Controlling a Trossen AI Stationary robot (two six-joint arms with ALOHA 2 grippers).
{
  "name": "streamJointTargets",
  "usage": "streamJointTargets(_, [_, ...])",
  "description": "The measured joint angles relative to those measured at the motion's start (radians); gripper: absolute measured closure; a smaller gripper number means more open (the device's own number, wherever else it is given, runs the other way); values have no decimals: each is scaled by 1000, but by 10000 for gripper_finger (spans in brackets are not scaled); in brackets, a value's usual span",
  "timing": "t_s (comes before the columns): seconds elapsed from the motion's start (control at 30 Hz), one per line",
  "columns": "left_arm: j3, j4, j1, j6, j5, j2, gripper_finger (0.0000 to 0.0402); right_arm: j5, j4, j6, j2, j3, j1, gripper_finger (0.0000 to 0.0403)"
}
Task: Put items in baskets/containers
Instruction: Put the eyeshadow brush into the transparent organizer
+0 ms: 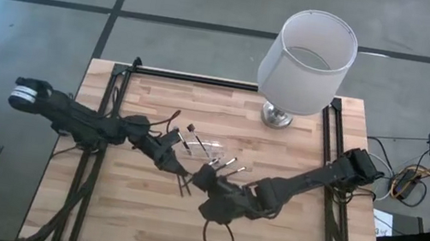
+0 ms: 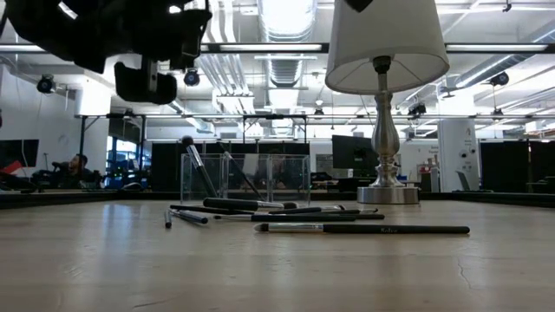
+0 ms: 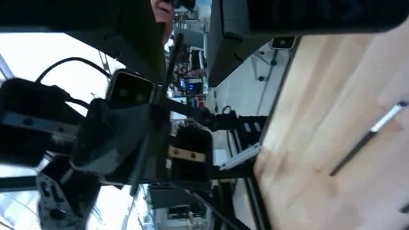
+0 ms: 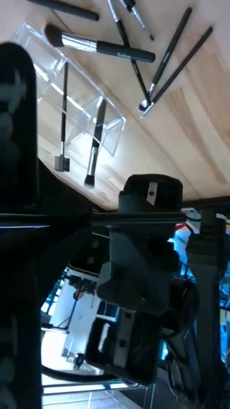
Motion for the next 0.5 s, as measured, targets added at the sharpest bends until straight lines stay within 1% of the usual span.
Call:
streamJointTargets(0.2, [40, 1, 0, 29, 52, 17, 294, -5, -2, 8, 0, -1, -4, 390])
streamJointTargets(0.5, [99, -3, -8, 34, 87, 84, 294, -6, -2, 8, 0, -2, -14, 390])
